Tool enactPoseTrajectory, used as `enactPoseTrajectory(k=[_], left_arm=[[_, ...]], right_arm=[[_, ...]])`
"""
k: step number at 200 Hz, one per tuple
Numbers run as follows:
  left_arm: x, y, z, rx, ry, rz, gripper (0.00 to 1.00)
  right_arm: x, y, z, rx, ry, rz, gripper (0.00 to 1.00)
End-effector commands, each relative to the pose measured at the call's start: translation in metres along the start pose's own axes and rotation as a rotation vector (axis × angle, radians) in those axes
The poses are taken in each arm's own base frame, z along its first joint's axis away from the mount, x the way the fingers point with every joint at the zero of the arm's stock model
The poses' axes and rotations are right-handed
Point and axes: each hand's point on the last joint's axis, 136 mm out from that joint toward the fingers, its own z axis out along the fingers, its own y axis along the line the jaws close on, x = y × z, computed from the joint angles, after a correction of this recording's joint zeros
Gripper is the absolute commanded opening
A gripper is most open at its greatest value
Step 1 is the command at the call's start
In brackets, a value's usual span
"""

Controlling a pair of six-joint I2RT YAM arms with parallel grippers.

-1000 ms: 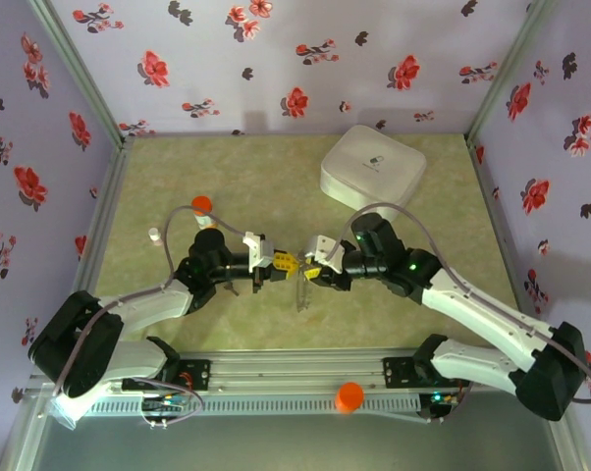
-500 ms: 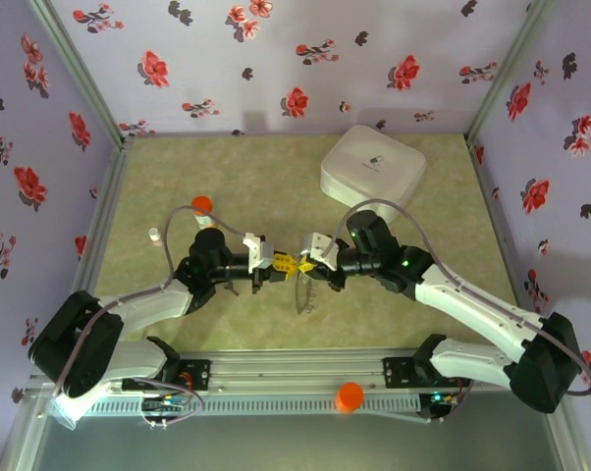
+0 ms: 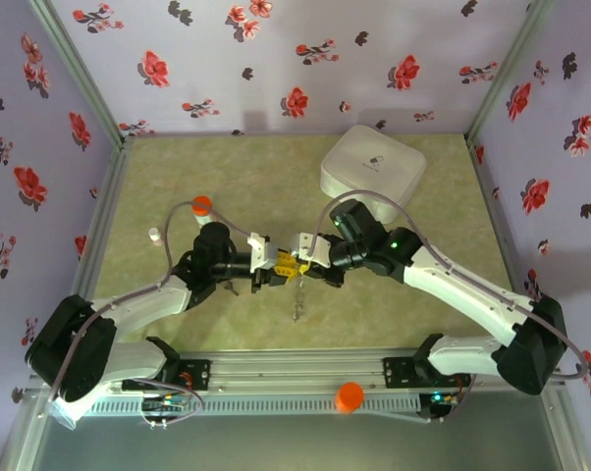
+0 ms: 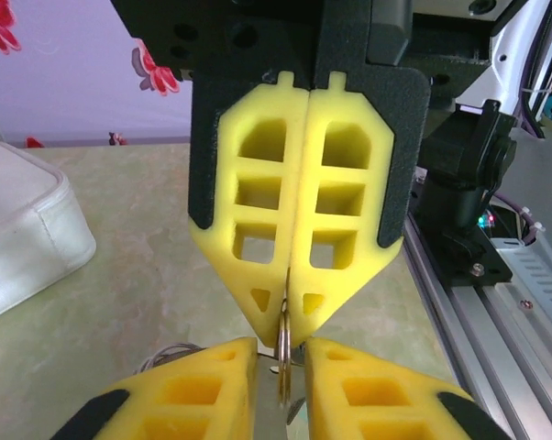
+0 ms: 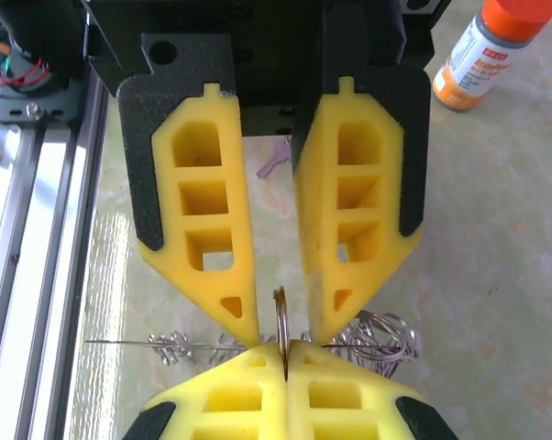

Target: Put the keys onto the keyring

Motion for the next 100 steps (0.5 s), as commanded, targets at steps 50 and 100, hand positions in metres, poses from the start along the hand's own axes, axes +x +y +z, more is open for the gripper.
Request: enactPoseTrajectory(k=[50, 100], left_arm=[[-0.009, -0.005, -0.002, 0.011, 0.008, 0.062, 0.00], [-0.020, -0.004, -0.005, -0.013, -0.072, 0.079, 0.00]], right_arm=[[-0.010, 0.006, -0.004, -0.014, 0.022, -0.043, 0.16], [-0.004, 0.001, -0.013, 0.018, -0.130, 0.080, 0.21]])
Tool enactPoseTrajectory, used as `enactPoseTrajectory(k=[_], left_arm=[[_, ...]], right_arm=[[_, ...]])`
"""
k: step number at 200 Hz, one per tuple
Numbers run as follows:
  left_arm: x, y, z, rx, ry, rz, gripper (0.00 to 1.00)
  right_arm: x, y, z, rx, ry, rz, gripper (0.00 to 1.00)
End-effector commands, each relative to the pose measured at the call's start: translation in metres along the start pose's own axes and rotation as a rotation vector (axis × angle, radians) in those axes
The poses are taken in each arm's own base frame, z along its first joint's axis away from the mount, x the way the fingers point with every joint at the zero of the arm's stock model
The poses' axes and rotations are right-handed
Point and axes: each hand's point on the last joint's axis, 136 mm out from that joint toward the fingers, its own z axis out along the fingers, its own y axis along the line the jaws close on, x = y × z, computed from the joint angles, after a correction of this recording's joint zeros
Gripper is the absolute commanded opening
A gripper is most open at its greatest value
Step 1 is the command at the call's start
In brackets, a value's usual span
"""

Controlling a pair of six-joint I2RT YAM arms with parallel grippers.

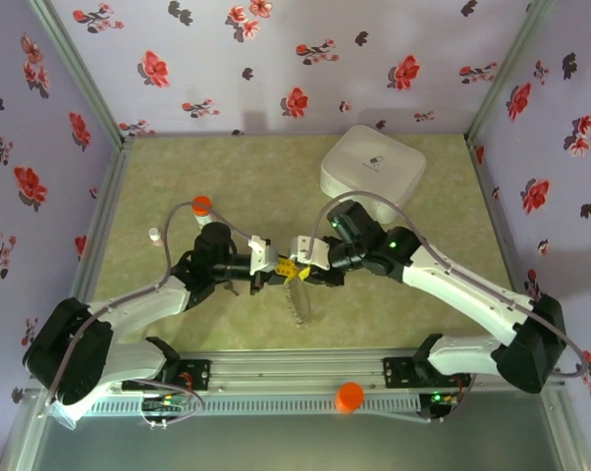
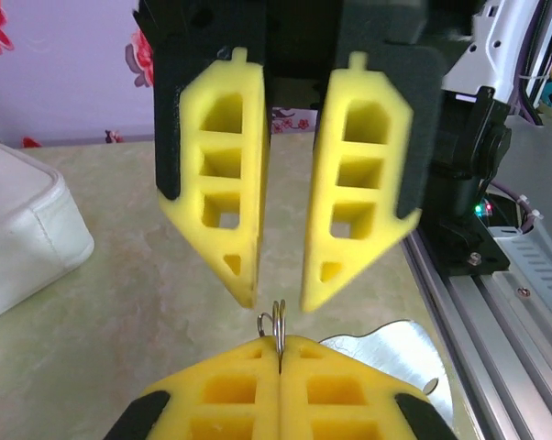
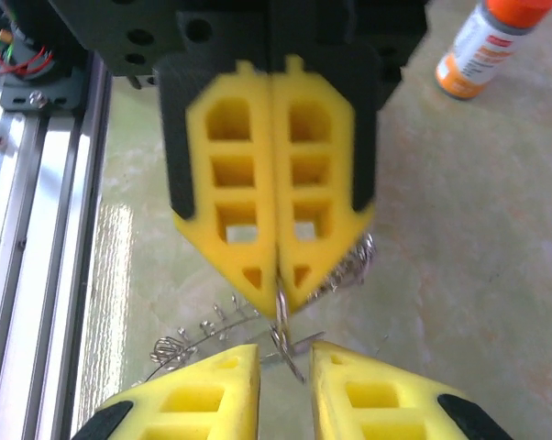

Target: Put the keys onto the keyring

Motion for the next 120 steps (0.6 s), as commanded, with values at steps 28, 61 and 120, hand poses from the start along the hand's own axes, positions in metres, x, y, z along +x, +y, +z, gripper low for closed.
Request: enactPoseTrajectory(k=[28, 61, 120], left_arm=[[-0.0224, 0.0003, -0.0040, -0.018, -0.096, 0.051, 0.00], [-0.0221, -0.0006, -0.0032, -0.010, -0.101, 0.044, 0.00], [-0.0234, -0.0017, -0.0037, -0.002, -0.106, 0.044, 0.00]], right_arm=[[-0.0090, 0.0024, -0.0019, 0.001, -0.127, 0.057, 0.20], [-0.0101, 0.0023, -0.0008, -0.002, -0.144, 0.066, 0.20], [-0.0155, 0.0017, -0.0008, -0.007, -0.167, 0.068, 0.14]])
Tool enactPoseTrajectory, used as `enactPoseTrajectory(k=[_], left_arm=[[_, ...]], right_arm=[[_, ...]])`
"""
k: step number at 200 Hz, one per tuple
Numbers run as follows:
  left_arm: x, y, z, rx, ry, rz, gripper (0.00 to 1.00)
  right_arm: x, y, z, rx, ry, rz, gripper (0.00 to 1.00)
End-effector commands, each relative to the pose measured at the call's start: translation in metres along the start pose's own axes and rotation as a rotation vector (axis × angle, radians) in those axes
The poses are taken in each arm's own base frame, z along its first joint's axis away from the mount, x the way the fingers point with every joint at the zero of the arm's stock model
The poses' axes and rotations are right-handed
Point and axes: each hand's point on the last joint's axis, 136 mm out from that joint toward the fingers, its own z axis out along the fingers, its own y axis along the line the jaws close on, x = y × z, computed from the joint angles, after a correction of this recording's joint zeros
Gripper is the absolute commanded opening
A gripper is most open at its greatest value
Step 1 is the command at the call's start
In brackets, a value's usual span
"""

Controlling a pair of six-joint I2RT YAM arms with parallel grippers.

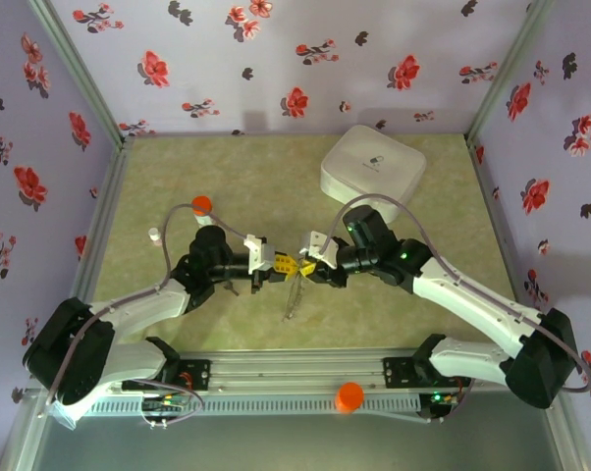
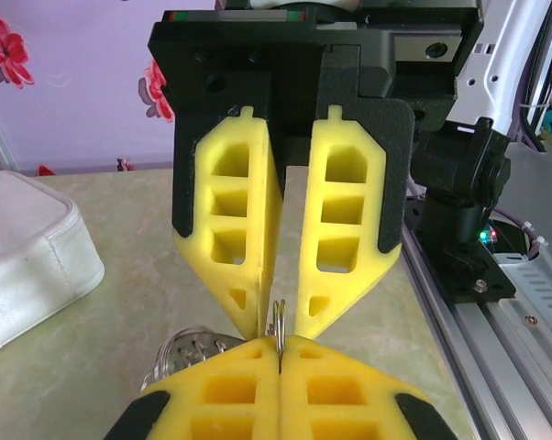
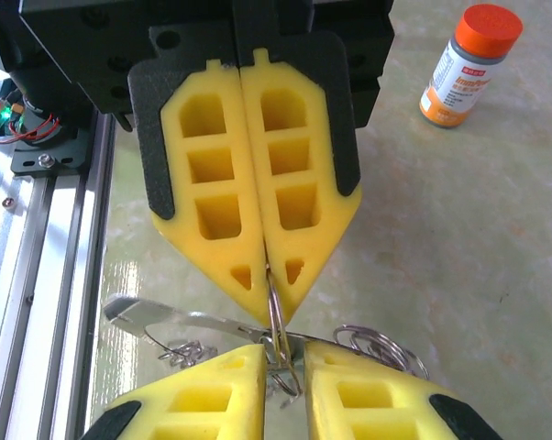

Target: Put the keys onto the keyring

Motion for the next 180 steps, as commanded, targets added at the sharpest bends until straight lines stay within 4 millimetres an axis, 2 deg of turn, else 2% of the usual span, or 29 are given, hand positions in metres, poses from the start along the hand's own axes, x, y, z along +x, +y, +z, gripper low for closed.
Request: enactPoseTrajectory(k=[1, 45, 54, 68, 74, 113, 180], left_arm=[[-0.013, -0.002, -0.001, 0.014, -0.044, 0.038, 0.00], [-0.012, -0.002, -0.001, 0.012, -0.041, 0.038, 0.00], [-0.011, -0.001, -0.001, 0.004, -0.036, 0.038, 0.00], [-0.008, 0.002, -0.001, -0.014, -0.020, 0.031, 0.14], [-0.006, 0.003, -0.001, -0.019, -0.007, 0.026, 0.16], [0.002, 0.001, 0.002, 0.001, 0.094, 0.008, 0.13], [-0.002, -0.001, 0.002, 0.006, 0.085, 0.012, 0.13]], right_arm=[[-0.009, 0.003, -0.002, -0.014, -0.046, 0.007, 0.14], [-0.014, 0.003, -0.002, -0.025, -0.063, 0.005, 0.00], [-0.014, 0.004, -0.002, -0.029, -0.060, 0.002, 0.00], [-0.013, 0.004, -0.003, -0.030, -0.049, -0.003, 0.00], [-0.012, 0.004, -0.004, -0.030, -0.039, -0.006, 0.00], [-0.002, 0.004, -0.007, -0.028, 0.091, -0.040, 0.00], [0.003, 0.007, -0.002, -0.057, 0.226, -0.103, 0.00]])
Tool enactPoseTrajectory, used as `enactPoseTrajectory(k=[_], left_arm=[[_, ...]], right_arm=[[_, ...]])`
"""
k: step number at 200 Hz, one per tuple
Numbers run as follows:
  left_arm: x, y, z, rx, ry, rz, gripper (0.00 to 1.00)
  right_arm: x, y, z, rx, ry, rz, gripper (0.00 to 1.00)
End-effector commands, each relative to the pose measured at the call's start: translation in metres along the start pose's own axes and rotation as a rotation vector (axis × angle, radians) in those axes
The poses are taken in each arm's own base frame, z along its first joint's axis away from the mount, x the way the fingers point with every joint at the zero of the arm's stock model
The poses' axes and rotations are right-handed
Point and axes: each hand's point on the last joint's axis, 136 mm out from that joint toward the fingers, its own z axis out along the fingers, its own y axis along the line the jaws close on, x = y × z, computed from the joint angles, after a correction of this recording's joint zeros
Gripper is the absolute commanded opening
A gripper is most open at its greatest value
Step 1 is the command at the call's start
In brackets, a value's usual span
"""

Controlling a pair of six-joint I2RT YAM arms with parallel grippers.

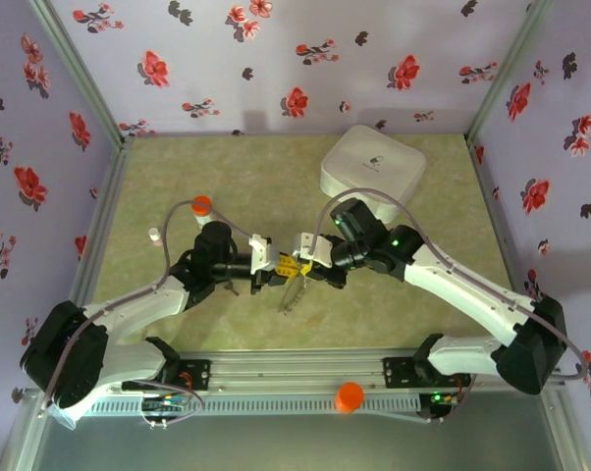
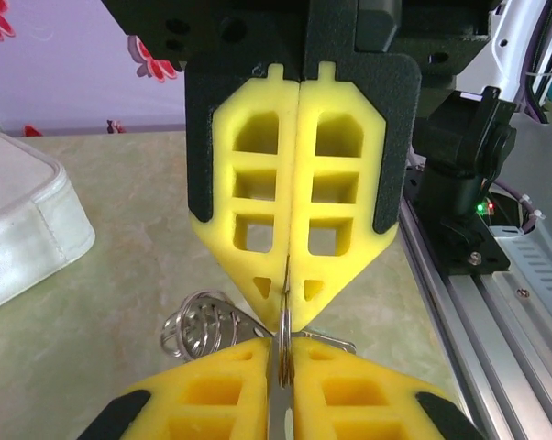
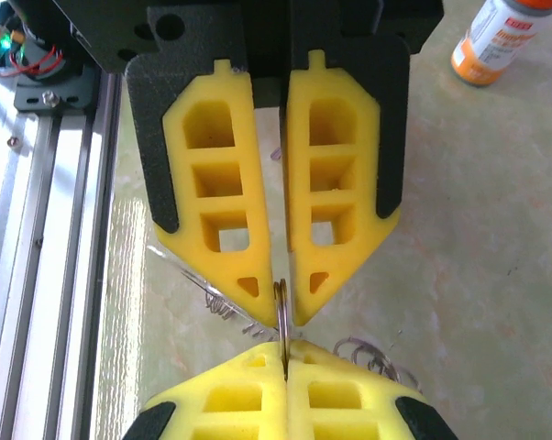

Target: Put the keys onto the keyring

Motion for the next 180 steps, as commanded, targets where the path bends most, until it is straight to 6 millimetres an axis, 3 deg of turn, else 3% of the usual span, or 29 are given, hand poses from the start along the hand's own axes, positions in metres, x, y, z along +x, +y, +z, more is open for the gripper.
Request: enactPoseTrajectory(k=[1, 21, 50, 61, 73, 88, 136, 180], left_arm=[[-0.013, 0.000, -0.001, 0.000, -0.015, 0.041, 0.13], [-0.017, -0.002, -0.001, 0.010, -0.034, 0.045, 0.12], [-0.020, -0.005, -0.002, 0.019, -0.055, 0.047, 0.00], [-0.021, -0.005, -0.002, 0.021, -0.061, 0.051, 0.00], [-0.021, -0.006, -0.003, 0.021, -0.070, 0.054, 0.00], [-0.023, -0.007, -0.004, 0.019, -0.084, 0.064, 0.00], [-0.023, -0.009, -0.004, 0.022, -0.102, 0.071, 0.00], [-0.023, -0.009, -0.004, 0.026, -0.104, 0.073, 0.00]], right_arm=[[-0.001, 0.003, -0.004, -0.006, 0.052, -0.049, 0.00], [-0.001, 0.006, -0.002, -0.021, 0.066, -0.058, 0.00], [-0.003, 0.008, 0.000, -0.022, 0.052, -0.054, 0.00], [-0.004, 0.005, -0.001, 0.001, 0.039, -0.046, 0.00], [-0.003, 0.000, -0.004, 0.046, 0.011, -0.036, 0.17], [0.000, -0.003, -0.010, 0.070, -0.058, -0.003, 0.23], [0.011, 0.001, -0.012, 0.079, -0.109, 0.085, 0.24], [0.005, -0.003, -0.011, 0.098, -0.159, 0.102, 0.24]])
